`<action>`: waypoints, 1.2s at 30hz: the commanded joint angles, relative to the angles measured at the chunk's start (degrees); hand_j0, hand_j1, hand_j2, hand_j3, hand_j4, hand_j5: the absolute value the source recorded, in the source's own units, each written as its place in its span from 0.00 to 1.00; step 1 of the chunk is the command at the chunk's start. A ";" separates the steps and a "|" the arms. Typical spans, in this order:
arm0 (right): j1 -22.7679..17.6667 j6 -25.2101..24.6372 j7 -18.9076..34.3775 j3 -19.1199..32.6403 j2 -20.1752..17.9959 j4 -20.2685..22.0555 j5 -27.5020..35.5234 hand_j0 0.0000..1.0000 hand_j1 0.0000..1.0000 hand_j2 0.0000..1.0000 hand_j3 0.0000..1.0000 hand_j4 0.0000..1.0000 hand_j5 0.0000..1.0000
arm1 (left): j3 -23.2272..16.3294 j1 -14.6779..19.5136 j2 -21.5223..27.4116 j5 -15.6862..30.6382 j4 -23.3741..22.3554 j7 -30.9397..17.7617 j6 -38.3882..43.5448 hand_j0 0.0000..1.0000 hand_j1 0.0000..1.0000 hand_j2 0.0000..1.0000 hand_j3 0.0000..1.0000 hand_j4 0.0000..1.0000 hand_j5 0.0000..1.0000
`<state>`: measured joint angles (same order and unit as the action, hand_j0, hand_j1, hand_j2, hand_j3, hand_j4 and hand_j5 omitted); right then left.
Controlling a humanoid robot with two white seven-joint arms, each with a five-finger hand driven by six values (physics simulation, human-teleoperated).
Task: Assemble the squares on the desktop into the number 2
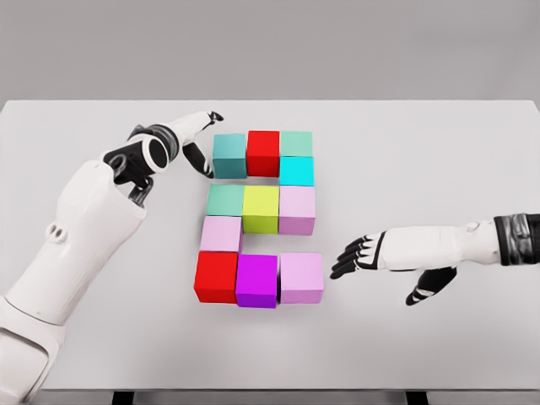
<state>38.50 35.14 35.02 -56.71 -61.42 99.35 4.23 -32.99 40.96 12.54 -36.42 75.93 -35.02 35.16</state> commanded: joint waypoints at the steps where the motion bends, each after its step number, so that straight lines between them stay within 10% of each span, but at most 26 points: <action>1: 0.00 -0.14 -0.02 -0.24 0.07 -1.26 -0.01 1.00 1.00 1.00 1.00 1.00 1.00 | -0.15 0.00 -0.06 -0.49 -0.43 0.02 -0.16 0.99 0.99 0.99 0.99 0.99 0.99; 36: 0.18 -0.14 -0.02 -1.83 5.09 -4.08 -3.26 1.00 1.00 1.00 1.00 1.00 1.00 | -0.15 0.62 -1.03 -0.76 -0.43 0.02 -0.16 0.99 0.99 0.99 0.99 0.99 0.99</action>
<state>38.67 35.14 35.02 -58.56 -56.22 95.21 0.52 -33.14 41.57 11.54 -36.88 75.50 -35.02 35.16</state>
